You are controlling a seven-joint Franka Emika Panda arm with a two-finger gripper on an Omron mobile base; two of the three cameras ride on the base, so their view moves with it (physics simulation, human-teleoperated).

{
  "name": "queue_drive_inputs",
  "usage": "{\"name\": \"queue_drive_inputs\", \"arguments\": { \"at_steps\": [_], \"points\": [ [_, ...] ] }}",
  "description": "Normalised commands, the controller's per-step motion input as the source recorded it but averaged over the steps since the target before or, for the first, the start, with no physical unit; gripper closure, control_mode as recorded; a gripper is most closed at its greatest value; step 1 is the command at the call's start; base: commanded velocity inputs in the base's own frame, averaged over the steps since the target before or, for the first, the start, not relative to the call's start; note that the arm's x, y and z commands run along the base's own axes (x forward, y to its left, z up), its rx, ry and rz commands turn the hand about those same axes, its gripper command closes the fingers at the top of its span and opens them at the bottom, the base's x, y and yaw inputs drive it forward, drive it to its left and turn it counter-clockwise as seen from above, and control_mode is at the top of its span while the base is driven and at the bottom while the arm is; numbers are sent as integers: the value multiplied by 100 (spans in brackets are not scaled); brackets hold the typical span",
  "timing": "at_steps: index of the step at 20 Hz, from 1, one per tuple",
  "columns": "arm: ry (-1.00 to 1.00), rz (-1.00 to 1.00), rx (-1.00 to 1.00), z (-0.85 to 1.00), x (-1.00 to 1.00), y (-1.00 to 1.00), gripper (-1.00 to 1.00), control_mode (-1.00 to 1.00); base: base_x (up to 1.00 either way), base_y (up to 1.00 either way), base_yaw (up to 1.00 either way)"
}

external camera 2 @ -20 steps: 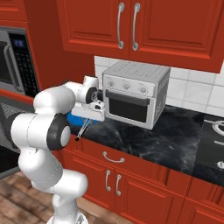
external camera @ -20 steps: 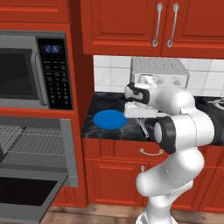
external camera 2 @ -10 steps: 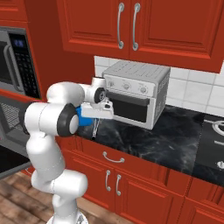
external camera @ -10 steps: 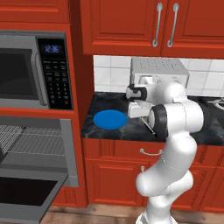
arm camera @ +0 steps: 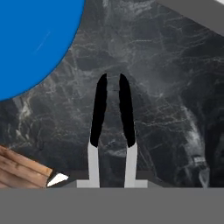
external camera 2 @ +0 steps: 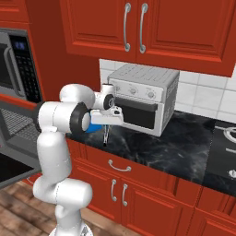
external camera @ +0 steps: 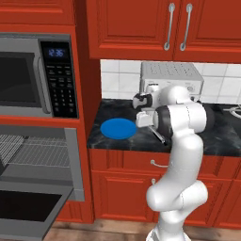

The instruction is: Pick up the tongs from the counter and place them near the plate next to the oven.

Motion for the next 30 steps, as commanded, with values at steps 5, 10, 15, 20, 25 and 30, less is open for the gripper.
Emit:
{"name": "queue_drive_inputs", "arguments": {
  "at_steps": [5, 10, 15, 20, 25, 30],
  "points": [
    [-4, 1, 0, -40, 38, -1, 100, -100, 0, 0, 0],
    [-3, 1, 0, -38, 27, -1, 100, -100, 0, 0, 0],
    [-3, 1, 0, -24, 26, -1, -100, -100, 0, 0, 0],
    [0, 2, 0, -14, 16, -4, -100, -100, 0, 0, 0],
    [0, 4, 3, 2, 25, -2, -100, -100, 0, 0, 0],
    [-1, 8, 7, 27, 15, 0, -100, -100, 0, 0, 0]
  ]
}}
